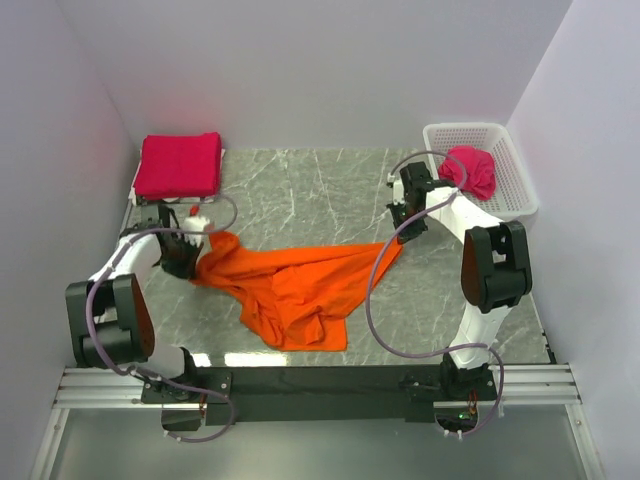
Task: Fold and stack the t-shirts
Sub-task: Flatten the tshirt out
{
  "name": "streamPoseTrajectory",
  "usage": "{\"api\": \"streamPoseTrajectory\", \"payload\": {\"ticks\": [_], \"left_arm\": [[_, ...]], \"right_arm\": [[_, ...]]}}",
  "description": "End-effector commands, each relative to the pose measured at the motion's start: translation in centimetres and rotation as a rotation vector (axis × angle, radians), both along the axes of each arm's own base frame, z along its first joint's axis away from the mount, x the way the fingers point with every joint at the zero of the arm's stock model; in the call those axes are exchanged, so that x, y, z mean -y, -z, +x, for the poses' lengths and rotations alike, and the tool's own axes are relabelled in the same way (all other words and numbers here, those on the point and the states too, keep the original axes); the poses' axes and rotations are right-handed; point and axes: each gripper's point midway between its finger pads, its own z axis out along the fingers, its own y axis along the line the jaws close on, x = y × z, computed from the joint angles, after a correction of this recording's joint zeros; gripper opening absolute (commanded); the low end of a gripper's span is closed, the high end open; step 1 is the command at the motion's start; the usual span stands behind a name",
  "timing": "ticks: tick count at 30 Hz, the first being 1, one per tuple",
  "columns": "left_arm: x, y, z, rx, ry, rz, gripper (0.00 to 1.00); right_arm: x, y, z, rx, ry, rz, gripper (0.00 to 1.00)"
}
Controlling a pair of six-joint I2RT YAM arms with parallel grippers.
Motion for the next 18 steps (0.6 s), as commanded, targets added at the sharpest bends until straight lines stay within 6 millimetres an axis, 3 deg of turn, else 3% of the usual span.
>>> {"api": "streamPoseTrajectory", "payload": {"ticks": [1, 6, 7, 10, 11, 13, 14, 18], "left_arm": [[-3.3, 3.0, -4.8, -0.180, 0.036, 0.119, 0.01], [-6.7, 4.6, -6.7, -0.364, -0.079, 0.100, 0.03], [-6.7, 4.6, -6.5, -0.369, -0.086, 0.066, 0.13], [-6.7, 2.0, -4.3, -0.258, -0.086, -0.047, 0.37], [-5.6, -0.3, -2.3, -0.144, -0.053, -0.121, 0.41], [-4.7, -2.5, -0.8, -0.039, -0.025, -0.161, 0.50], [-3.9, -4.6, 0.2, 0.048, -0.025, -0.199, 0.53], [-1.5, -7.6, 3.3, 0.171, -0.019, -0.189, 0.58]], "right_arm": [[1.5, -0.1, -1.4, -0.016, -0.016, -0.055, 0.00], [2.2, 1.1, -2.7, -0.069, -0.052, -0.087, 0.00], [2.1, 1.2, -3.1, -0.081, -0.060, -0.076, 0.00], [1.2, 1.0, -3.7, -0.102, -0.093, -0.030, 0.00], [0.5, 1.0, -4.1, -0.120, -0.112, 0.008, 0.00], [-0.3, 0.7, -4.3, -0.130, -0.131, 0.052, 0.00], [-1.0, 0.8, -4.8, -0.150, -0.144, 0.095, 0.00], [-1.6, 1.3, -5.2, -0.182, -0.150, 0.128, 0.00]]}}
